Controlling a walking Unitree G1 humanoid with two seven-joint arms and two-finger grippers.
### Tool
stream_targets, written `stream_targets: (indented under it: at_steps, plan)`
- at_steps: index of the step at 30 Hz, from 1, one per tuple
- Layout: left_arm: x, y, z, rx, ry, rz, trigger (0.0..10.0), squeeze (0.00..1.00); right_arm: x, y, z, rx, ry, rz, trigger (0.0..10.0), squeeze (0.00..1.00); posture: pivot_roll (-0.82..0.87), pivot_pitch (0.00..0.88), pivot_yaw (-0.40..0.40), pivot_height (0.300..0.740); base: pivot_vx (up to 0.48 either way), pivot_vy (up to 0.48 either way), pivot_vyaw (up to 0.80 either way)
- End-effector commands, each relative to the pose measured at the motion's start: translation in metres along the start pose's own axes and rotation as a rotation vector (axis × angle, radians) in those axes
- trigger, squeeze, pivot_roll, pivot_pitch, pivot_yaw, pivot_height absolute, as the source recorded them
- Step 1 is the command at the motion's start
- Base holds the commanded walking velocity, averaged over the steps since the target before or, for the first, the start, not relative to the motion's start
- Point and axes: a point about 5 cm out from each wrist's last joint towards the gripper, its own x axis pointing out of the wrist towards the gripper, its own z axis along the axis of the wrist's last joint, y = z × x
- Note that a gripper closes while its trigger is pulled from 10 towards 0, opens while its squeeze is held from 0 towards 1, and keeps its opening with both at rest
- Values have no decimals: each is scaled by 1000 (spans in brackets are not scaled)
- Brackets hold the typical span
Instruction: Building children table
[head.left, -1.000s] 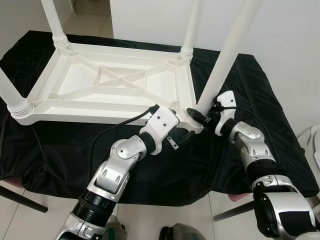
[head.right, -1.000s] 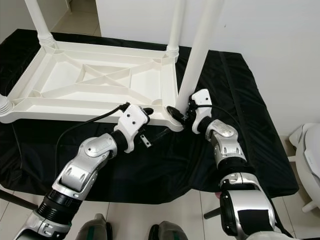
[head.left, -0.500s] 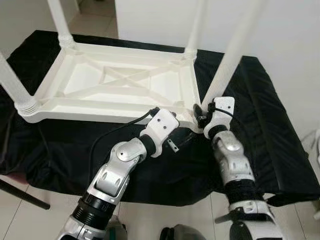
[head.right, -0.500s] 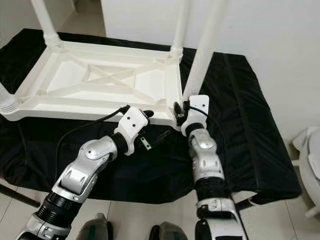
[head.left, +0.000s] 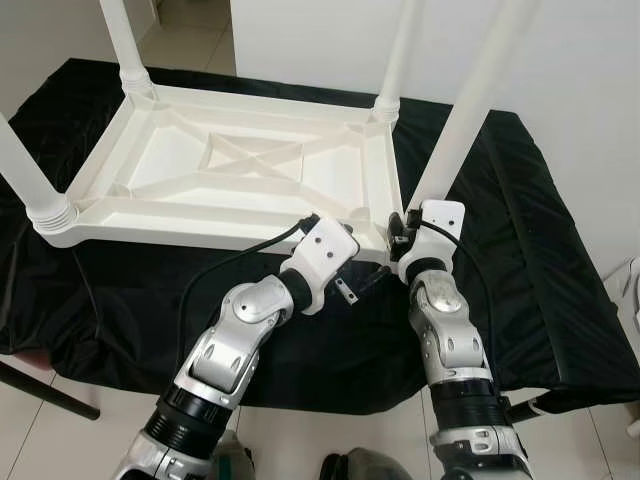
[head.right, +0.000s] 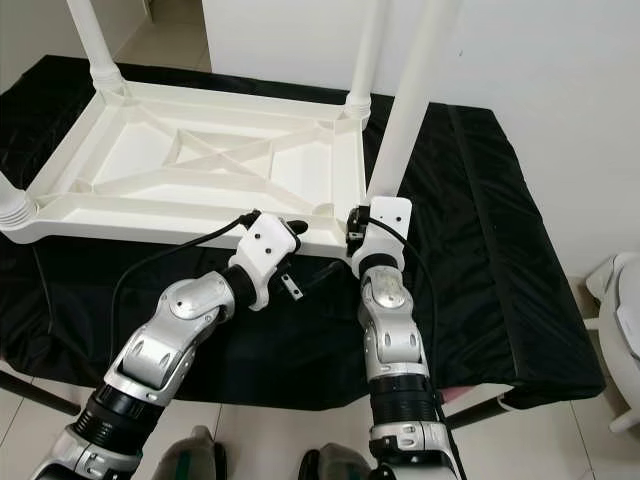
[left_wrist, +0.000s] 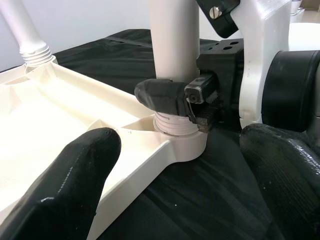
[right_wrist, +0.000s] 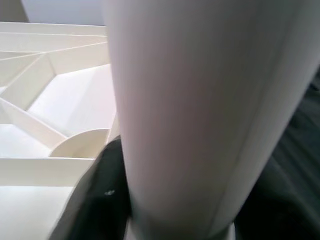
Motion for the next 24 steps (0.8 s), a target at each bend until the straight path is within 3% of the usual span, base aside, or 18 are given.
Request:
stream_targets:
  at_steps: [1, 2, 12, 14, 15, 18, 21, 24]
  plan:
    - [0, 0, 0, -1, 1, 9, 10000, 0, -1, -8, -4, -18, 22, -44, 10000, 788, 3, 0, -73, 740, 0, 0, 0]
    - [-1, -1, 0, -1, 2, 11, 10000, 0, 1, -9, 0, 2, 9, -40, 10000, 1000, 5, 0, -73, 740, 0, 0, 0]
    - [0, 0, 1, 1, 0, 15, 10000, 0, 12, -22, 6, 33, -46, 33, 10000, 1000, 11, 0, -79, 740, 0, 0, 0]
    - [0, 0, 1, 3, -1, 15, 10000, 0, 14, -23, 7, 40, -44, 93, 10000, 957, 11, 0, -80, 740, 0, 0, 0]
    - [0, 0, 1, 4, -1, 15, 10000, 0, 17, -23, 7, 36, -39, 196, 10000, 0, 11, 0, -79, 740, 0, 0, 0]
    - [0, 0, 1, 6, -1, 15, 10000, 0, 18, -22, 8, 17, -36, 301, 10000, 0, 11, 0, -79, 740, 0, 0, 0]
    - [0, 0, 0, 9, 1, 12, 10000, 0, 18, -25, 3, -70, -8, 553, 10000, 0, 13, 0, -76, 740, 0, 0, 0]
    - [0, 0, 1, 10, 1, 11, 10000, 0, 18, -27, 1, -86, 2, 600, 10000, 0, 13, 0, -76, 740, 0, 0, 0]
